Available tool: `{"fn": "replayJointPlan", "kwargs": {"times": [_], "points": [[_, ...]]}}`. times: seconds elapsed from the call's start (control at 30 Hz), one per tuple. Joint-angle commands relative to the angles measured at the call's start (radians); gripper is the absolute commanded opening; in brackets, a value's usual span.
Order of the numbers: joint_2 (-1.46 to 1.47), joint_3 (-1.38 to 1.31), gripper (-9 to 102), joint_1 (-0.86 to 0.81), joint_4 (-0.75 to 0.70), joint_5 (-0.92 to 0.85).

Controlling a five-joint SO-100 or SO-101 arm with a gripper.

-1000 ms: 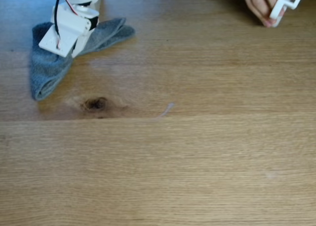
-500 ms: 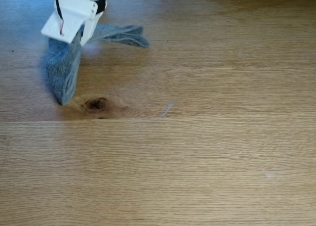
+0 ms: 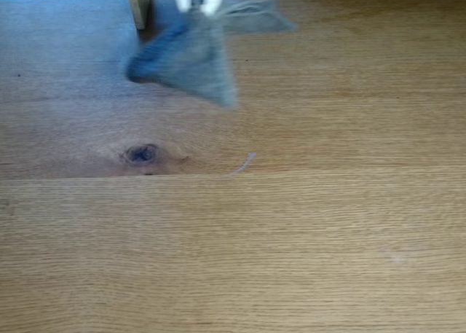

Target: Clean the area in front of the robot

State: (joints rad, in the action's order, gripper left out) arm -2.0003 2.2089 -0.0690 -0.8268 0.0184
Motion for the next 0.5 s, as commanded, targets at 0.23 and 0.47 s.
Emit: {"fn": "replayJointPlan", "kwargs": {"times": [0.23, 0.47], "points": [[0.137, -0.014, 0, 0.11, 0.272, 0.152], [0.448, -0.031, 0, 0.126, 0.617, 0.13]]}}
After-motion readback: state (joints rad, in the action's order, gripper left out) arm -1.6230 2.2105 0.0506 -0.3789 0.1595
